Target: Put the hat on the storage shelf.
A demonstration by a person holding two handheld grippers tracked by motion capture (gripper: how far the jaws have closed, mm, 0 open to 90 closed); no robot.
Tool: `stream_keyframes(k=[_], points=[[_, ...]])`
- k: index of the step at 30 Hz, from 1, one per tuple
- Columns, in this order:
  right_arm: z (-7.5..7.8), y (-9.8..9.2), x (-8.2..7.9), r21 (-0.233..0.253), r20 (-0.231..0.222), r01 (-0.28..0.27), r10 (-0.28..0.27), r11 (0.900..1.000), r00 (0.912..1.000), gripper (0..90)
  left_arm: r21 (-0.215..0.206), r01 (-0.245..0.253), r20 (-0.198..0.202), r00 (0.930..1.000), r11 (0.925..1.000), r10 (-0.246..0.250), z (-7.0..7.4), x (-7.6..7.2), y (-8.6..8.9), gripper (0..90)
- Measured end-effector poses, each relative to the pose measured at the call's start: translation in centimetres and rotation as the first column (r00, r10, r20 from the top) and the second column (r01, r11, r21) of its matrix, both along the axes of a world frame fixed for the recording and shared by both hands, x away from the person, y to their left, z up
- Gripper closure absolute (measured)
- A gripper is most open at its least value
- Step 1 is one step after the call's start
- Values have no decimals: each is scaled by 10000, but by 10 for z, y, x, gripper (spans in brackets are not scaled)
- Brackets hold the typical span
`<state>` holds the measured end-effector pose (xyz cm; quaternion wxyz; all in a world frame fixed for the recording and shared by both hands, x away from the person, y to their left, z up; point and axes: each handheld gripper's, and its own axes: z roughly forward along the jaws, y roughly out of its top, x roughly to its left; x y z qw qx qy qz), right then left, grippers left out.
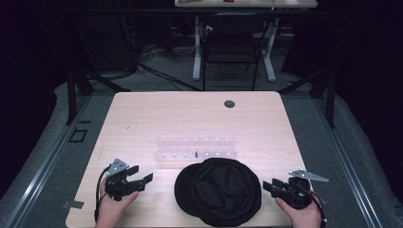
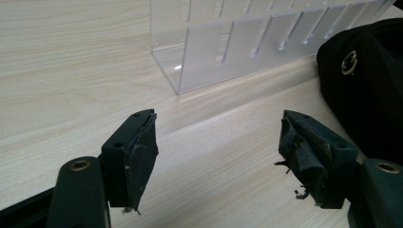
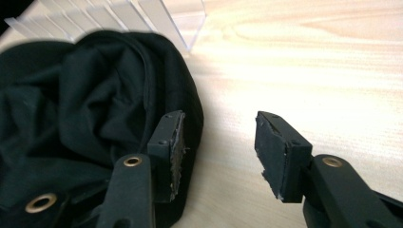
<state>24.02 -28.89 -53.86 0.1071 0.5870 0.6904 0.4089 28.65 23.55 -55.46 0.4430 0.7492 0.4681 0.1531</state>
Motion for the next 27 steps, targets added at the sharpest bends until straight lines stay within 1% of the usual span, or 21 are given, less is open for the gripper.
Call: stream_keyframes(k=[1, 3, 4, 5, 6, 7, 8, 9, 10, 13, 14, 15, 16, 17, 18, 19, 21, 24, 26, 27], points=[[1, 1, 0, 29, -105, -31, 32, 10000, 9999, 524, 27, -14, 45, 10000, 10000, 14, 1, 0, 0, 289], [1, 1, 0, 61, -130, -61, 62, 10000, 9999, 528, 83, 12, 104, 9999, 10000, -13, 1, -1, -1, 289], [2, 2, 0, 163, -82, -46, 48, 9999, 10000, 546, 120, -12, 155, 9999, 9999, 10, 2, -1, -1, 289], [4, 2, 0, 228, -126, -56, 59, 9997, 9999, 551, 232, -26, 154, 9999, 9997, 22, 3, -1, -1, 290], [6, 3, 1, 461, -286, -80, 93, 9989, 9995, 577, 310, -44, 104, 9999, 9995, 41, 3, -2, -1, 313], [8, 3, 2, 613, -404, -101, 126, 9981, 9991, 582, 132, -125, 88, 9999, 9998, 124, 2, -2, -1, 319], [9, 4, 3, 701, -443, -66, 97, 9975, 9990, 583, 111, -133, -9, 9999, 9999, 133, 2, -2, 0, 327], [9, 4, 3, 701, -443, -66, 97, 9975, 9990, 583, 111, -133, -9, 9999, 9999, 133, 2, -2, 0, 335], [12, 5, 3, 568, -496, -110, 138, 9983, 9987, 581, 95, -70, -87, 9999, 9999, 71, 1, -1, 1, 337], [14, 5, 2, 510, -616, -87, 119, 9987, 9980, 576, 181, -64, -64, 10000, 9998, 65, 1, -2, 0, 341], [15, 5, 1, 626, -789, -18, 67, 9980, 9969, 577, 204, -50, -27, 10000, 9998, 50, 0, -2, -1, 341], [15, 5, 1, 626, -789, -18, 67, 9980, 9969, 577, 232, -65, 4, 10000, 9997, 65, 0, -3, -1, 341], [15, 5, 0, 742, -921, -13, 82, 9972, 9957, 576, 217, -73, 19, 10000, 9997, 73, 0, -3, -1, 341], [14, 5, -3, 802, -1057, 181, -96, 9966, 9943, 585, 183, -83, -19, 10000, 9998, 84, 0, -4, -1, 341], [14, 6, -4, 773, -1174, 218, -126, 9968, 9930, 589, 98, -133, 16, 9999, 9999, 132, 1, -4, 0, 341], [14, 7, -6, 902, -1197, 256, -147, 9956, 9927, 589, 48, -136, -2, 9999, 9999, 136, 1, -4, 0, 341], [12, 8, -8, 993, -1400, 306, -165, 9946, 9900, 591, 56, -144, 10, 9999, 9999, 144, 1, -5, 0, 341], [10, 8, -8, 959, -1625, 221, -62, 9951, 9867, 591, 71, -162, 12, 9999, 9998, 162, 1, -4, -1, 342], [7, 8, -6, 1107, -1811, 187, 16, 9937, 9835, 593, 103, -164, 1, 9999, 9998, 164, 0, -4, -1, 345], [5, 7, -5, 1055, -1775, 69, 120, 9944, 9841, 596, 129, -130, -12, 9999, 9998, 131, 0, -4, -1, 345]])
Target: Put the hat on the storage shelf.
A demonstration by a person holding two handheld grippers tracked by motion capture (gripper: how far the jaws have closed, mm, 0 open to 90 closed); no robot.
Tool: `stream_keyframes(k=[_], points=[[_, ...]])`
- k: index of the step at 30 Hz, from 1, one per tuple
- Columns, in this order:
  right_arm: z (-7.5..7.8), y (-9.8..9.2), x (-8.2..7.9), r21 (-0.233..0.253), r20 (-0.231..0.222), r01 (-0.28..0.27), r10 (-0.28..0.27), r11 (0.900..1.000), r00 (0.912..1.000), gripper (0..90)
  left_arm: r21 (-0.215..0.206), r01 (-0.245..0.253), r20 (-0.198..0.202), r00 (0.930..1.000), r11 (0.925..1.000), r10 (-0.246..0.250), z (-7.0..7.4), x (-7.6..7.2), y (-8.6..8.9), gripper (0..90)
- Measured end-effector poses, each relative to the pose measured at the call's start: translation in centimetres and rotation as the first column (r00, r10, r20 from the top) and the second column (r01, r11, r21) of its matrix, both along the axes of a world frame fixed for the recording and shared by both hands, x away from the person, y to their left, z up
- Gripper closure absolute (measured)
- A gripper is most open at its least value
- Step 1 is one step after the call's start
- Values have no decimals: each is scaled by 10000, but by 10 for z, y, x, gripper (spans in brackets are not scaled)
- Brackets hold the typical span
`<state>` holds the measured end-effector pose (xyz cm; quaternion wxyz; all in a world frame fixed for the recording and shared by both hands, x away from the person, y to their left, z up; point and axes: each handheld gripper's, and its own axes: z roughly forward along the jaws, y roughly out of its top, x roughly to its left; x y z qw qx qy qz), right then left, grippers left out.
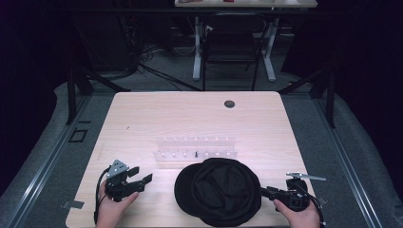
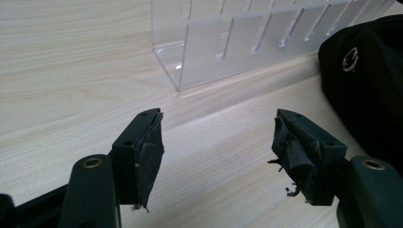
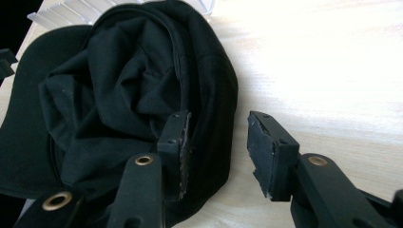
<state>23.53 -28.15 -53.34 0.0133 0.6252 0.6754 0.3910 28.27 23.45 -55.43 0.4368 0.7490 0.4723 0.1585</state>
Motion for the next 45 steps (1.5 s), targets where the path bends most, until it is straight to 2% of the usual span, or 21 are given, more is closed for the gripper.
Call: stream_keyframes(k=[4, 5, 8, 13, 16, 17, 18, 22, 24, 26, 27, 28, 29, 31, 33, 35, 37, 41, 43, 44, 45], points=[[-4, 0, 5, 318, -352, -144, 155, 9994, 9993, 637, 13, -1, -17, 10000, 10000, 1, -1, 0, -1, 345], [-5, 0, 10, 334, -589, -239, 258, 9992, 9979, 668, 45, 26, -64, 10000, 10000, -25, 0, 0, -1, 345], [-5, 1, 15, 314, -695, -362, 383, 9989, 9968, 681, 100, 59, -93, 9999, 9999, -58, 0, 0, -1, 345], [-2, 6, 29, 147, -1272, -593, 607, 9981, 9900, 710, -1, 0, 3, 10000, 10000, 0, -1, 0, -1, 345], [-1, 7, 37, 110, -1453, -735, 744, 9972, 9866, 727, 16, 34, -35, 10000, 10000, -34, -1, 0, -1, 346], [-1, 9, 42, 82, -1728, -818, 820, 9966, 9815, 741, 20, 44, -34, 10000, 10000, -44, -1, 0, -1, 346], [-1, 9, 42, 82, -1728, -818, 820, 9966, 9815, 741, 21, 50, -31, 10000, 10000, -50, -1, 0, -1, 346], [-1, 11, 50, 196, -2208, -1125, 1140, 9935, 9686, 761, 11, 24, -18, 10000, 10000, -24, -2, 1, -1, 346], [0, 11, 51, 204, -2349, -1274, 1286, 9916, 9635, 777, 20, 21, -16, 10000, 10000, -21, -2, 1, -1, 346], [-1, 12, 52, 180, -2385, -1319, 1324, 9911, 9621, 787, 39, 38, -24, 10000, 10000, -37, -2, 1, -1, 346], [-1, 11, 54, 298, -2556, -1398, 1427, 9897, 9562, 811, 81, 81, -54, 10000, 9999, -81, -2, 1, -1, 348], [-1, 11, 54, 298, -2556, -1398, 1427, 9897, 9562, 811, 81, 81, -54, 10000, 9999, -81, -2, 1, -1, 349], [-2, 11, 55, 416, -2684, -1300, 1364, 9906, 9536, 834, 54, 59, -60, 10000, 10000, -58, -2, 1, -2, 349], [-2, 9, 57, 509, -2845, -1464, 1549, 9879, 9461, 858, 59, 49, -70, 10000, 10000, -48, -2, 2, -2, 349], [-2, 9, 57, 566, -2909, -1374, 1480, 9889, 9452, 867, 55, 32, -93, 10000, 10000, -32, -3, 2, -2, 349], [-1, 9, 57, 566, -2978, -1373, 1480, 9889, 9431, 869, 67, 27, -98, 9999, 10000, -26, -3, 2, -2, 349], [2, 4, 57, 509, -3187, -1611, 1690, 9856, 9327, 873, 68, 7, -104, 9999, 10000, -7, -3, 2, -1, 353], [4, 0, 55, 452, -3279, -1433, 1502, 9886, 9327, 873, 86, -93, -60, 9999, 9999, 94, -3, 1, -1, 355], [4, -4, 54, 446, -3442, -1403, 1471, 9891, 9273, 857, 88, -118, -77, 9999, 9999, 119, -3, 1, -1, 355], [4, -4, 54, 446, -3442, -1403, 1471, 9891, 9273, 857, 88, -118, -77, 9999, 9999, 119, -3, 1, -1, 355], [4, -5, 54, 348, -3560, -1471, 1498, 9885, 9224, 824, 88, -100, -77, 9999, 9999, 101, -3, 2, -1, 355]])
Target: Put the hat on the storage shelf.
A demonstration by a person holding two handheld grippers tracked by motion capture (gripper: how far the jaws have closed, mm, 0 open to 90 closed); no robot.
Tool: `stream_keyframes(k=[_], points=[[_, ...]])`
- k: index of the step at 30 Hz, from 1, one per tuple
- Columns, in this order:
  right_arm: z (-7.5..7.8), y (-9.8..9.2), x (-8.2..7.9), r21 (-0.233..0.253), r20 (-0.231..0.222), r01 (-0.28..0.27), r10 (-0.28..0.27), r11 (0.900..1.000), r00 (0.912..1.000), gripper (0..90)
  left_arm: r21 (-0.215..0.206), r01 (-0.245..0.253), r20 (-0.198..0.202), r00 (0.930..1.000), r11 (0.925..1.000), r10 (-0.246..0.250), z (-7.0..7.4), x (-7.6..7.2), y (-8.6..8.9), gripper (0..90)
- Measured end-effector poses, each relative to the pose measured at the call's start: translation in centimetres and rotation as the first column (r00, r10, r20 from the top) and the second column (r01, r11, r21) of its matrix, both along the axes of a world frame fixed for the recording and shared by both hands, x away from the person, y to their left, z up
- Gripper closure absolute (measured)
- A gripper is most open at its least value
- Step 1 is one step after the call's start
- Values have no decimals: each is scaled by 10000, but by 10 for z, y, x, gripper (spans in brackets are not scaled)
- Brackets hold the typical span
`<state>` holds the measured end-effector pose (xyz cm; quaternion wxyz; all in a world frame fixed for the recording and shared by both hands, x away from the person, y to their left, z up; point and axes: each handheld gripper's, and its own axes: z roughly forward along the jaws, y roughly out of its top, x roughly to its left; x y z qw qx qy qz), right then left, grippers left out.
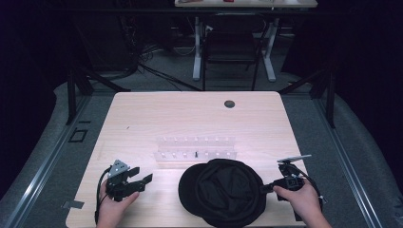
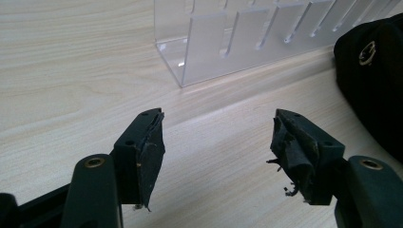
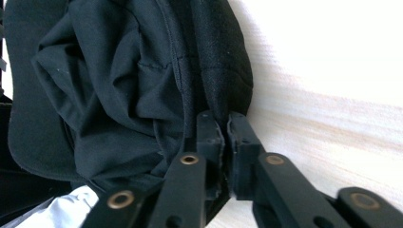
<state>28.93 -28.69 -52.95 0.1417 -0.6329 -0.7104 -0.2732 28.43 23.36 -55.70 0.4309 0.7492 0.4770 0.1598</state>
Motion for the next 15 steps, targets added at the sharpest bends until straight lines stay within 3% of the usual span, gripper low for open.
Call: stream_keyframes(k=[5, 6, 15], points=[[2, 3, 2, -216, -216, -30, 26, 9998, 9998, 807, 24, 49, -19, 10000, 10000, -49, 0, 0, -1, 354], [3, 4, 6, -432, -494, -422, 401, 9982, 9980, 809, 31, 50, -16, 10000, 10000, -50, 0, 0, -1, 355], [-3, 6, 12, -244, -921, -316, 292, 9992, 9953, 821, -10, -22, 17, 10000, 10000, 22, 0, 0, 0, 355]])
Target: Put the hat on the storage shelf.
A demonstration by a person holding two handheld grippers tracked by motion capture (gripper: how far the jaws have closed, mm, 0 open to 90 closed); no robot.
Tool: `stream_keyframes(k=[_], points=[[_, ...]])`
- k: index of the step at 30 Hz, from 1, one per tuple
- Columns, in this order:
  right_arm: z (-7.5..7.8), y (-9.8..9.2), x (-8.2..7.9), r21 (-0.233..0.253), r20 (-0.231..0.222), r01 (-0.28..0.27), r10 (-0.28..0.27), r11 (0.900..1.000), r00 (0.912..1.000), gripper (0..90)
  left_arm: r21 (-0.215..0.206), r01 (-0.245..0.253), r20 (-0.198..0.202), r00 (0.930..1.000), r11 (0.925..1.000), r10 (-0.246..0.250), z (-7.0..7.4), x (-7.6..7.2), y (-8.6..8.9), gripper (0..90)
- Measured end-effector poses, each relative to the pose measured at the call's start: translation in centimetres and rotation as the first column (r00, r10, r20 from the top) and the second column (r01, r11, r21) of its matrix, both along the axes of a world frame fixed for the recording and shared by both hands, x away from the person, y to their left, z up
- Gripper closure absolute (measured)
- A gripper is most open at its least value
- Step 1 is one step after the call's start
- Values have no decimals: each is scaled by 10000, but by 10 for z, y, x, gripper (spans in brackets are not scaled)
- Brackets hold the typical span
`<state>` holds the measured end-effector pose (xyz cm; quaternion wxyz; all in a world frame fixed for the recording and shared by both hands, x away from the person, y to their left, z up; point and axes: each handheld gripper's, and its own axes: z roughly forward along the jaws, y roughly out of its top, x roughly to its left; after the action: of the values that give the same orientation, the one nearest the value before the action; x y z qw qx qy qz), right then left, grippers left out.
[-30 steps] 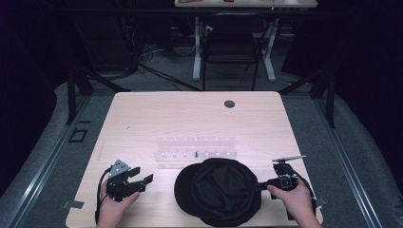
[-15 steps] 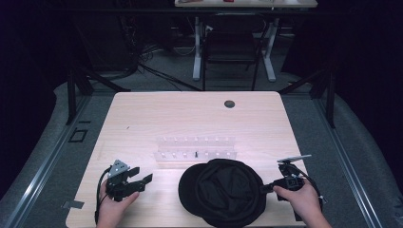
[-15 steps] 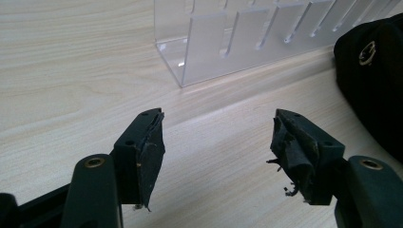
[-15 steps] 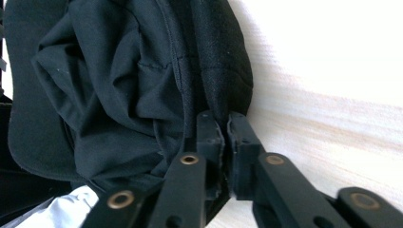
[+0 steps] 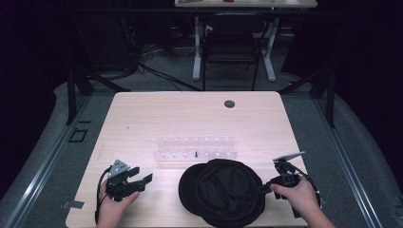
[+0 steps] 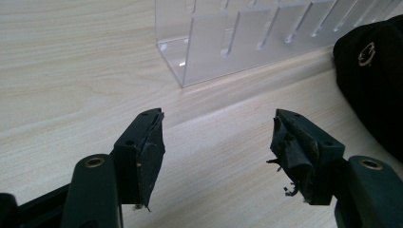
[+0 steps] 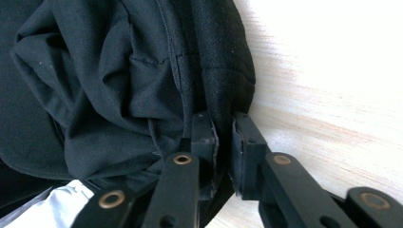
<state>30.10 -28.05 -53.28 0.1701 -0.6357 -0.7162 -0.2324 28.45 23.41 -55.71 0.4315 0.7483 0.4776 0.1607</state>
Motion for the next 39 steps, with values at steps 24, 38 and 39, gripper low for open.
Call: stream_keyframes(k=[24, 38, 39], points=[[30, -6, 2, 1567, 59, 67, -77, 9876, 10000, 881, -16, -87, 12, 10000, 10000, 87, 0, -2, 3, 357], [52, 0, 1, 2457, 350, 39, -129, 9693, 9993, 882, -12, -14, -34, 10000, 10000, 14, 0, 1, 1, 358], [55, 1, 1, 2678, 432, 20, -141, 9635, 9990, 883, -8, -6, -44, 10000, 10000, 6, 0, 1, 1, 358]])
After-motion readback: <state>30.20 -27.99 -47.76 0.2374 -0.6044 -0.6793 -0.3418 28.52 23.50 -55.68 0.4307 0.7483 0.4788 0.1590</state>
